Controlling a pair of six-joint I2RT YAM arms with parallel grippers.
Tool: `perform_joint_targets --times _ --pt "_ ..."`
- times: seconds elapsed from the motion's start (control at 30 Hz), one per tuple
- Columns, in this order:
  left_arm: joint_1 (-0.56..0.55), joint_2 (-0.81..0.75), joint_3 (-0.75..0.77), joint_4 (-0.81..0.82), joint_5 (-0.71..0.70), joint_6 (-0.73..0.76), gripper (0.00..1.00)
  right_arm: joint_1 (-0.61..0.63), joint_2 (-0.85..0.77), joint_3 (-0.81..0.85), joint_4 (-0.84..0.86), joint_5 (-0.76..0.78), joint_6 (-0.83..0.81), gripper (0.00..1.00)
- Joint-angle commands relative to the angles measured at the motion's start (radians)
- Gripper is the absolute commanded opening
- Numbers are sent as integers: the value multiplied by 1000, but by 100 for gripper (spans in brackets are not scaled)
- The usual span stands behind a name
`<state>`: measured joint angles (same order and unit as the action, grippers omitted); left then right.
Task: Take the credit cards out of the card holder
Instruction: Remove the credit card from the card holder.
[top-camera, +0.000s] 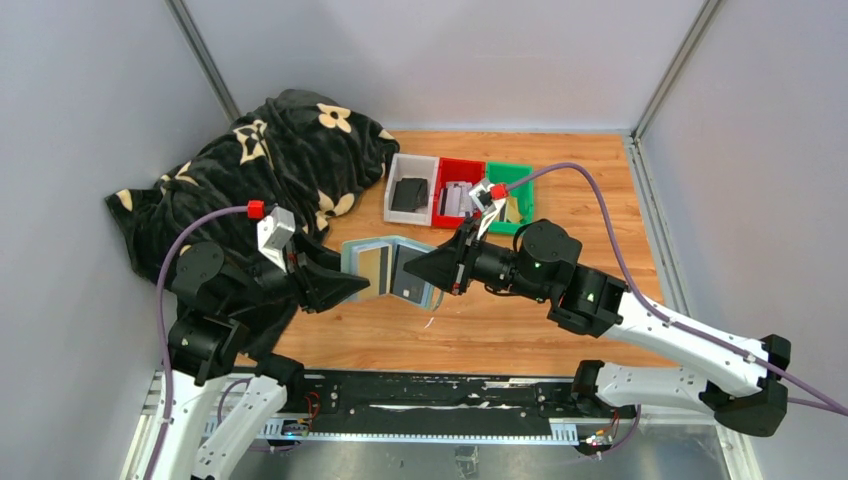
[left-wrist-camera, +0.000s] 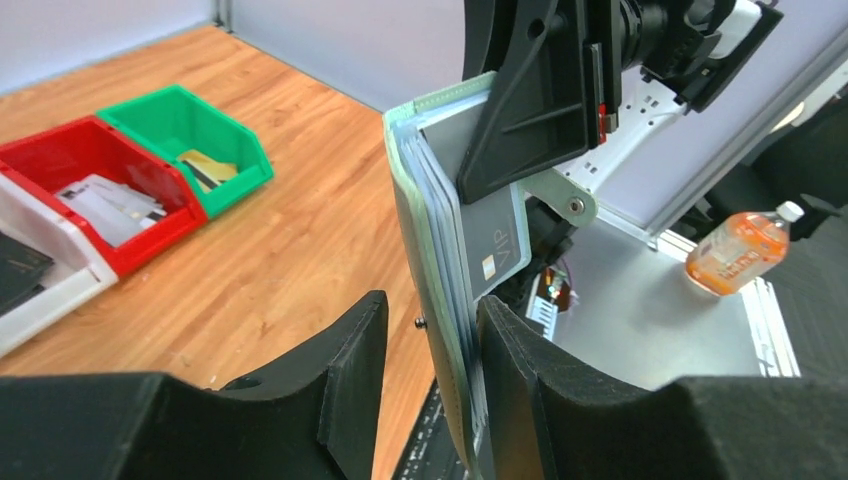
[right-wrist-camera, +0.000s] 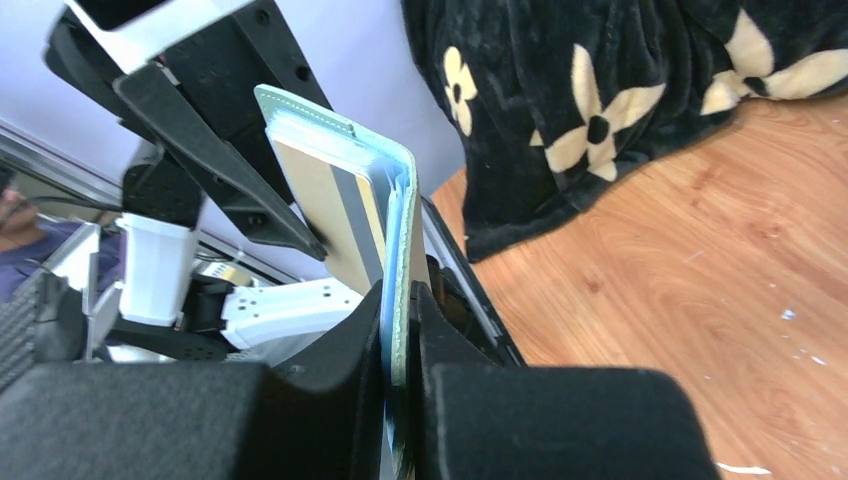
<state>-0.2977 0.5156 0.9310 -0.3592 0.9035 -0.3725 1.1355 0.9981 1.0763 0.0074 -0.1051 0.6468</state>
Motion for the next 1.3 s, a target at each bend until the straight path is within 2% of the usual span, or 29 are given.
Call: perform_joint_targets --times 0.0,0.1,0.27,0.53,0.73,0.77,0.87,1.07,1.13,1.27 --pt "-1 16 15 34 55 -64 44 -17 -30 -32 172 -51 110 0" --pt "-1 23 18 44 42 -77 39 -17 -33 -43 193 -60 128 0" --pt "-1 50 46 39 30 -74 22 -19 -57 -69 217 -72 128 0" --pt "-1 93 59 71 126 -138 11 -30 -138 -195 326 -89 134 0" --pt "-1 111 65 121 152 -216 2 -37 -141 -223 326 -130 125 0" --pt "-1 114 67 120 151 -222 1 -38 -137 -224 324 -134 120 3" --pt "-1 133 85 69 120 -199 0 -50 -125 -217 310 -130 102 21" --pt "-1 179 143 -175 -29 -31 0 -149 -87 -148 190 -187 79 51" --pt "-1 204 169 -252 -106 33 0 -202 -83 -120 128 -185 66 56" --pt "0 260 210 -377 -261 135 0 -286 -83 -41 11 -160 49 57"
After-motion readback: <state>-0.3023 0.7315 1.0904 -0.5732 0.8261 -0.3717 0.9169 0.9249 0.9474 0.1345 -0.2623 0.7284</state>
